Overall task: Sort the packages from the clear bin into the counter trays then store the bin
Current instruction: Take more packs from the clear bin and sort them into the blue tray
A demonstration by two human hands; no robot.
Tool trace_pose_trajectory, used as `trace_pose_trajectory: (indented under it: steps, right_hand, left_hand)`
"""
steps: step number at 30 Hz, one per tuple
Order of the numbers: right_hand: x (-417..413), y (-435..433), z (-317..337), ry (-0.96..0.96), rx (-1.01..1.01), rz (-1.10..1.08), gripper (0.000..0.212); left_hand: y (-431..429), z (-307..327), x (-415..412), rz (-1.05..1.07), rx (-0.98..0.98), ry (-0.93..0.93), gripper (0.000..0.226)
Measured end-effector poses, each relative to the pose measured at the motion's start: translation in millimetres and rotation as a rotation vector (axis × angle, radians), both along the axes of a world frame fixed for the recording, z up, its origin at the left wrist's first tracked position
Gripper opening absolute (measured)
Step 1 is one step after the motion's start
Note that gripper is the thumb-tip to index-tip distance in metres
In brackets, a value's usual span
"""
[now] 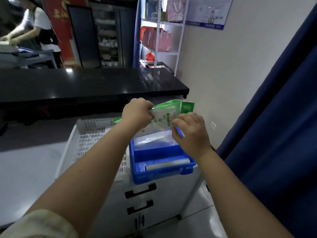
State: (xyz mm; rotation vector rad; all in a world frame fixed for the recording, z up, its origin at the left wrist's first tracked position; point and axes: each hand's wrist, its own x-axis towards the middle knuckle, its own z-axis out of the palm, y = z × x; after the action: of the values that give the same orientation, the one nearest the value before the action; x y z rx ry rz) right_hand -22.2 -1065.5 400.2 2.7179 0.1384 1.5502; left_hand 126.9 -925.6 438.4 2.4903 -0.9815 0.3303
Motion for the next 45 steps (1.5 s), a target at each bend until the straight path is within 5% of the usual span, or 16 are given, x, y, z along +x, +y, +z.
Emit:
trace_pose_trajectory:
  steps: [15, 24, 26, 29, 33, 39, 45]
  right_hand:
    - [194, -77, -102, 0.722, 0.18, -0.032, 0.027]
    - [287, -115, -151, 1.326, 0.135, -0.11, 0.061]
    - [301, -119, -159, 1.462, 0.245, -0.113, 0.062]
    - [308, -130, -172, 1.574, 0.138, -0.04, 0.056]
    - [311, -132, -178, 1.527, 0.167, 0.0, 0.053]
    - [308, -127, -174, 1.361, 0.303, 0.138, 0.015]
    - [277, -125, -137, 1.008, 0.046, 0.225, 0.033]
  left_hand:
    - [-70, -51, 183, -0.008, 0.058, -0.062, 0.037]
    - [-91, -72, 211, 0.015, 0.078, -0.03, 0.036]
    - [-93, -75, 213, 0.026, 0.076, -0.014, 0.036]
    - [-96, -78, 214, 0.041, 0.075, -0.005, 0.035]
    - [-96, -80, 215, 0.08, 0.056, 0.007, 0.035]
    - [-92, -80, 211, 0.127, 0.024, 0.026, 0.035]
    - [-97, -72, 207, 0.146, 0.025, 0.082, 0.035]
